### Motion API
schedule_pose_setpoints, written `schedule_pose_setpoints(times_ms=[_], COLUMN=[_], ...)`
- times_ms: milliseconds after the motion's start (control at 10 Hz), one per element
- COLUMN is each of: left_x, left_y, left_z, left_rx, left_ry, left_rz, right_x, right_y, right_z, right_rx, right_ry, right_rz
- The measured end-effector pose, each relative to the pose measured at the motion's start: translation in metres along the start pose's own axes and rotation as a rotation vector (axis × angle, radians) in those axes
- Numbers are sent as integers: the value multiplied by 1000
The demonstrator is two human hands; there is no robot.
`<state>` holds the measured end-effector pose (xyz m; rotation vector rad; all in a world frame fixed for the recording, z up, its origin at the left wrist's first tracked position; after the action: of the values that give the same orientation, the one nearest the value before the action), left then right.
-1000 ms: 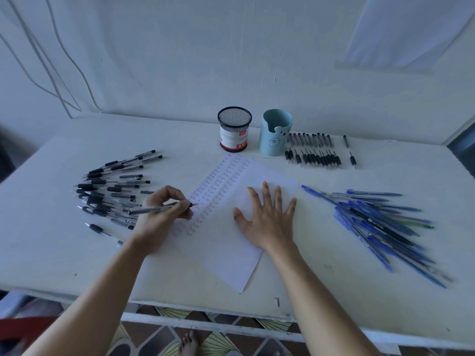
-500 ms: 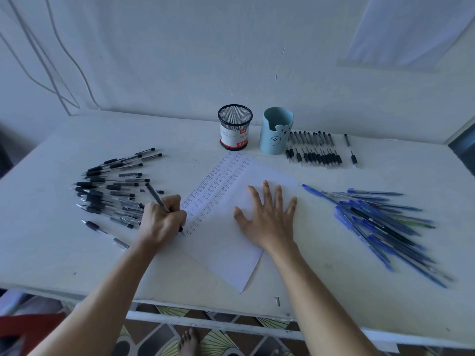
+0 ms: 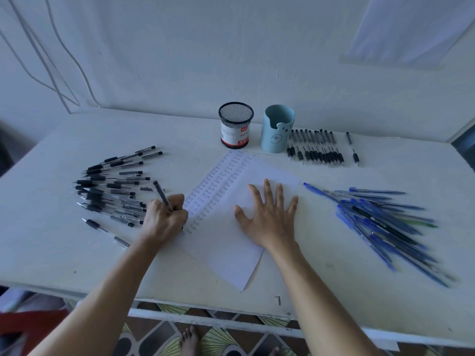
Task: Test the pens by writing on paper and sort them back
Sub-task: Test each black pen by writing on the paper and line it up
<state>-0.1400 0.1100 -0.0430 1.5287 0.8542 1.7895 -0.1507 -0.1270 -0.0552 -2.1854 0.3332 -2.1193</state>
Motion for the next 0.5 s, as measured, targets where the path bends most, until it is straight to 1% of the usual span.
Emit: schedule_pose_setpoints(times_ms=[300, 500], left_x=[0, -1], left_y=[1, 2], left_z=[-1, -4], left_rx=[-23, -27], left_ry=[31, 2], left_rz=[-17, -5], right_x=[0, 1], right_y=[0, -1], right_z=[0, 0], right_rx=[0, -4], right_ry=[-5, -12], right_rz=[-6, 4])
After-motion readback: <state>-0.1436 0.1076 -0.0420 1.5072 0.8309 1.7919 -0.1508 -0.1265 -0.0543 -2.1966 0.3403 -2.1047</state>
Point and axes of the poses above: each hand's wrist, its own z-axis towards the middle knuckle, its own x-axis out of the back of the hand, y = z × x, the point moved 1 cm from there along z, towards the middle knuckle, and after that the axes turned 4 degrees about y, right-handed, at the moved point
